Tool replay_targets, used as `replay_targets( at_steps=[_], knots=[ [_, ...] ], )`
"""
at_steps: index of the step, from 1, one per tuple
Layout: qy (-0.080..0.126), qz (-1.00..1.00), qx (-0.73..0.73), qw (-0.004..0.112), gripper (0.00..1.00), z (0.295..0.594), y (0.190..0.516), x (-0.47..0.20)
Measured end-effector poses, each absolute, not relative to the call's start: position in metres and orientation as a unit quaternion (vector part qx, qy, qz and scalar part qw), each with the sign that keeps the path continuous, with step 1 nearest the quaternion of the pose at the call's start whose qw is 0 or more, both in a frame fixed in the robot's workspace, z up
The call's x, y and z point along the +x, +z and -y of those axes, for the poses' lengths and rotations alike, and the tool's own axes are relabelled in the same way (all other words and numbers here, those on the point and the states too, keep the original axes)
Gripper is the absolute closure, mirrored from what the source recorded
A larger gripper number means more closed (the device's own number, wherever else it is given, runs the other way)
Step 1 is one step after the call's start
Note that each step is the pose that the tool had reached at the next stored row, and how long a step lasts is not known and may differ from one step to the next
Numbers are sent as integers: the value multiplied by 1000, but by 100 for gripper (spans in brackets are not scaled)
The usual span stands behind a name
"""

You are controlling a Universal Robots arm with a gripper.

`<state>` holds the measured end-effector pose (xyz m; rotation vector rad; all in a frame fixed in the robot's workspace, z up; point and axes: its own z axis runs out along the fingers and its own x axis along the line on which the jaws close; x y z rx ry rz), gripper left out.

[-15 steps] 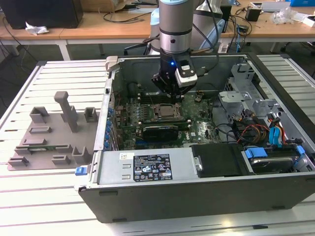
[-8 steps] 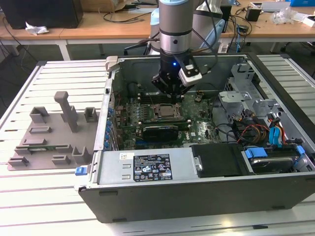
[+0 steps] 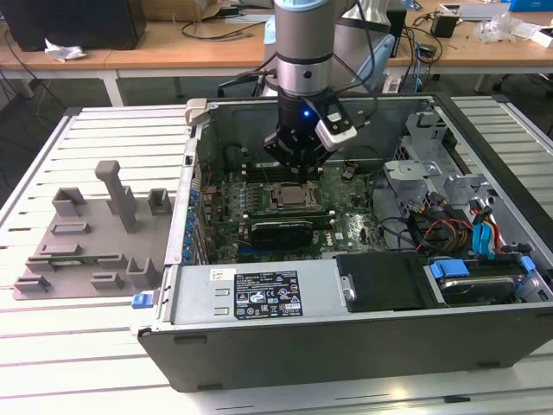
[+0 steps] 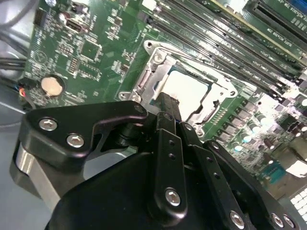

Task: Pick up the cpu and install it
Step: 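Close the cpu cover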

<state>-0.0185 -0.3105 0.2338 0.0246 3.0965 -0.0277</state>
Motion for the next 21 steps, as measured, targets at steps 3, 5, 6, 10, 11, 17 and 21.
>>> replay_targets(
  at_steps=[3,5,6,10,11,17,21],
  knots=[
    [-9,-1000,3,22,89,310,232,-25],
    [-9,-1000,-1,22,89,311,230,-29],
    [-9,-1000,-4,22,89,311,228,-32],
    [-9,-1000,-10,20,89,311,224,-36],
    [-9,-1000,-12,19,89,311,222,-37],
    [-8,-1000,-22,16,89,311,215,-46],
    [-8,-999,-30,14,89,311,211,-52]
  ],
)
